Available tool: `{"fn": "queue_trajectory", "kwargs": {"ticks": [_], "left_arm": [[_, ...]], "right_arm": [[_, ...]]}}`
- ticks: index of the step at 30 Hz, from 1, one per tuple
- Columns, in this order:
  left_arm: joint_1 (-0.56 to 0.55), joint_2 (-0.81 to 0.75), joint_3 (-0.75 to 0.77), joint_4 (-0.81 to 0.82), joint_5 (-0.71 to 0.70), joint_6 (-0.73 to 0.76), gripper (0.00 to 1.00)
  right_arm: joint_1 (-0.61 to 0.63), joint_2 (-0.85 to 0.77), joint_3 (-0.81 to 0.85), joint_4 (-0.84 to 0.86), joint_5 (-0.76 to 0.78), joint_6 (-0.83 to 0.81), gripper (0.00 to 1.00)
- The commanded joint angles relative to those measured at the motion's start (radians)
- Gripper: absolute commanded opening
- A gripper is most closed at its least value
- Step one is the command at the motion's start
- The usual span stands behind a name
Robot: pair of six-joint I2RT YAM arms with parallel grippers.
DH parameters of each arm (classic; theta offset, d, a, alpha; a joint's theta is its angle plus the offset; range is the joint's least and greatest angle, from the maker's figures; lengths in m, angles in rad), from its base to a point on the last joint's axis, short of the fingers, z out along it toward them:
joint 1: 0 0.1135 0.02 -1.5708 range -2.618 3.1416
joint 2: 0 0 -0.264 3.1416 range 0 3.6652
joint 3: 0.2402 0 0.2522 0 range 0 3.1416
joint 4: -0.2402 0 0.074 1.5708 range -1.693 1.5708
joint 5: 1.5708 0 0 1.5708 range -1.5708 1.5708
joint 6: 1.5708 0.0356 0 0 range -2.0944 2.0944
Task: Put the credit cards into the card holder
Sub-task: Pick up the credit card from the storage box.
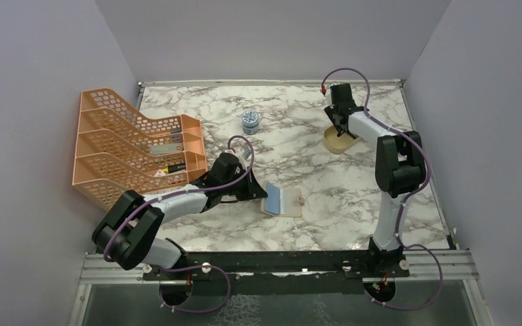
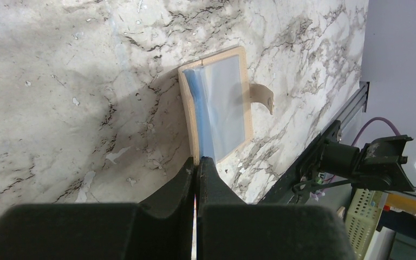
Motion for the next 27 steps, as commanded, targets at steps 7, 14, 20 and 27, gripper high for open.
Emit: {"fn": "queue_trajectory", "kwargs": {"ticks": [7, 14, 20, 27], "left_arm": [[0.002, 0.021, 0.016, 0.030, 0.031, 0.008, 0.00], [0.001, 0.031, 0.019, 0.036, 0.031, 0.008, 0.00], [0.002, 0.038, 0.019, 0.039, 0.034, 0.008, 0.00], [0.001, 0.035, 0.016, 0.040, 0.034, 0.008, 0.00]], "right_arm": [[-0.016, 0.051, -0.007, 0.057, 0.120, -0.039, 0.48], [-0.016, 0.046, 0.002, 0.070, 0.152, -0.045, 0.40], [-0.016, 0.040, 0.025, 0.053, 0.156, -0.035, 0.39], [-0.016, 0.038, 0.032, 0.044, 0.132, -0.026, 0.32]]}}
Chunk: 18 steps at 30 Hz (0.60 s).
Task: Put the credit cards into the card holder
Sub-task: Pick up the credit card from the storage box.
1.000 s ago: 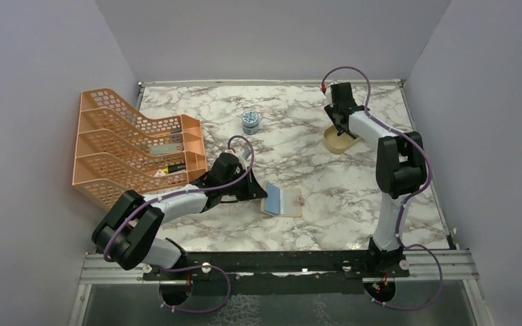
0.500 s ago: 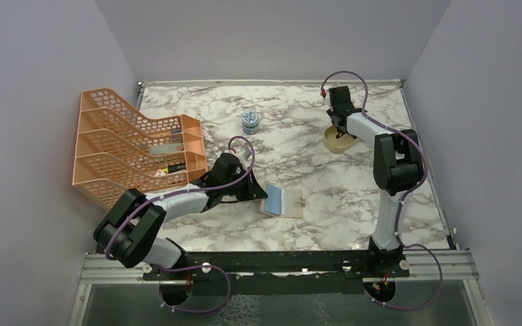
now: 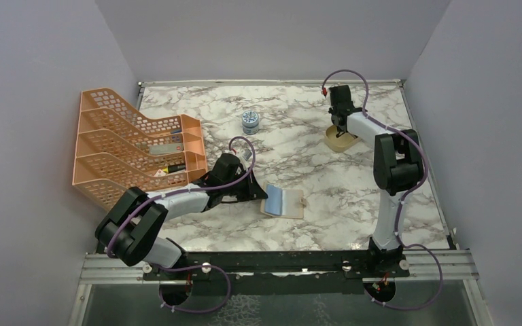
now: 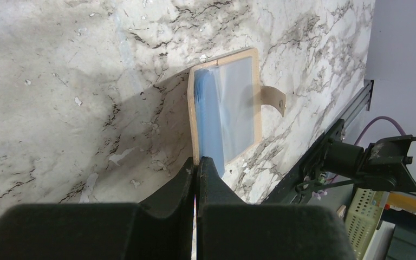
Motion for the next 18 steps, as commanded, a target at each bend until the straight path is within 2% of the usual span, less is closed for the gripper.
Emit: {"fn": "queue_trajectory", "kwargs": {"ticks": [1, 18], "left_arm": [[0.001, 0.002, 0.015, 0.028, 0.027, 0.009, 0.00], [0.001, 0.003, 0.019, 0.034, 0.032, 0.006, 0.00]], "right_arm": [[-0.011, -0.002, 0.032, 0.020, 0.026, 0.006, 0.30], [-0.011, -0.010, 0.094, -0.080, 0.023, 0.050, 0.15]]}}
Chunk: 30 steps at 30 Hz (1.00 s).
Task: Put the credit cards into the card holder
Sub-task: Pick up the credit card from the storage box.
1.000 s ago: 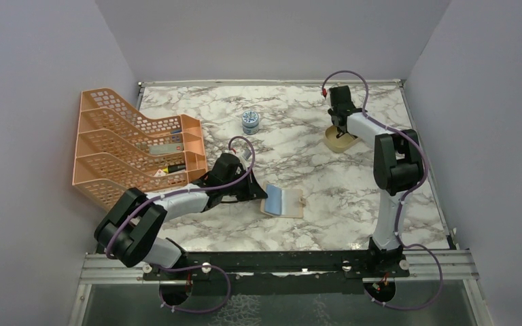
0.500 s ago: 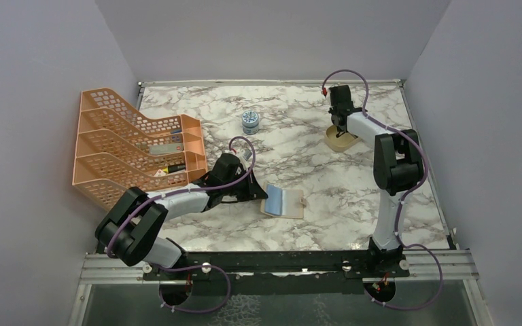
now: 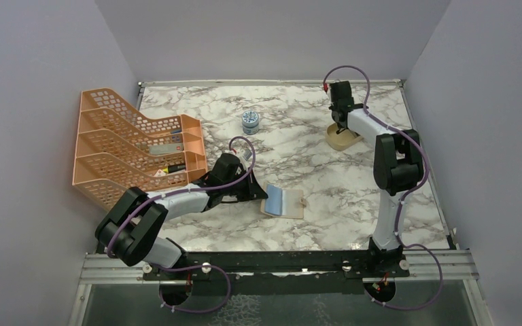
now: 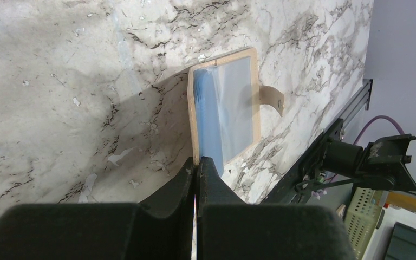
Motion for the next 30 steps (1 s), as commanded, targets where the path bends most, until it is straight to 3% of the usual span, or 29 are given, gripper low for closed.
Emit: {"fn": "queue_trajectory", "kwargs": {"ticks": [1, 12, 20, 30], "left_arm": [[0.001, 0.002, 0.018, 0.031, 0.029, 0.006, 0.00], [0.001, 0.009, 0.016, 0.039, 0.037, -0.010, 0.00], [0.001, 0.022, 0.028, 0.055, 0.042, -0.047, 0.00], [0.000, 0.038, 0.059, 0.094, -0.003, -0.066, 0.00]], "right_arm": [[-0.010, -0.009, 0.054, -0.056, 0.014, 0.028, 0.15], [0.019, -0.072, 0.054, -0.197, -0.131, 0.145, 0.01], [0.059, -0.127, 0.097, -0.385, -0.106, 0.366, 0.01], [0.157, -0.378, -0.047, -0.481, -0.136, 0.622, 0.01]]}}
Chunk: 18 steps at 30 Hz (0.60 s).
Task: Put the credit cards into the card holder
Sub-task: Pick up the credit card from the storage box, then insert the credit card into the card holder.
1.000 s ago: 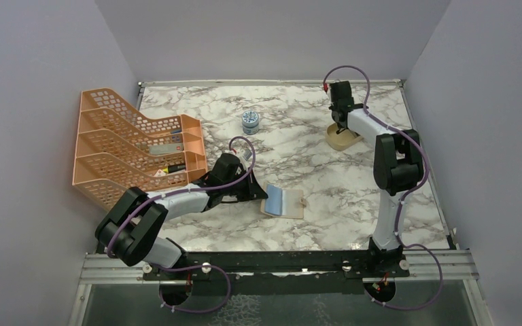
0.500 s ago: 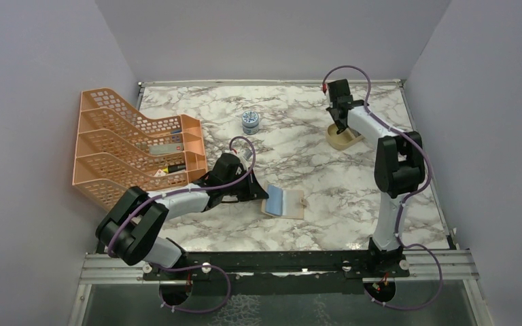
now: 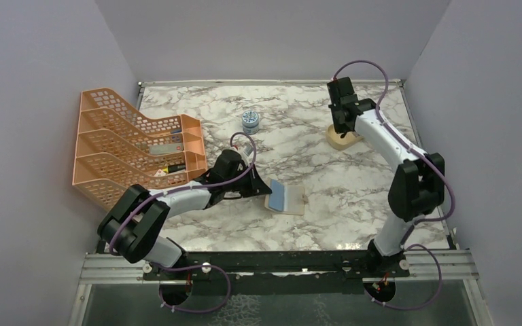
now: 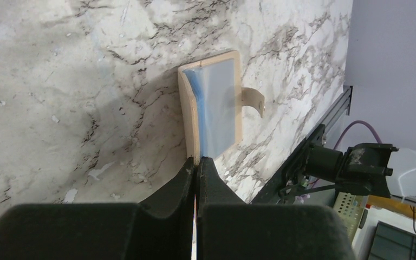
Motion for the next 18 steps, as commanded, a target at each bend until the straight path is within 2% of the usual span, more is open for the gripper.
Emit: {"fn": "queue_trajectory", "kwargs": {"ticks": [1, 6, 11, 18], "left_arm": [[0.001, 0.019, 0.027, 0.063, -0.028, -0.021, 0.00], [0.000, 0.041, 0.021, 0.096, -0.042, -0.042, 0.00], [-0.002, 0.061, 0.018, 0.106, -0.049, -0.059, 0.01], [-0.001, 0.044, -0.009, 0.078, -0.086, -0.036, 0.21]], "right_arm": [[0.075, -0.170, -0.082, -0.061, -0.059, 0.150, 0.01], [0.120, -0.380, -0.255, 0.064, -0.319, 0.202, 0.01], [0.134, -0.522, -0.439, 0.215, -0.590, 0.286, 0.01], [0.151, -0.544, -0.654, 0.425, -0.918, 0.398, 0.01]]}}
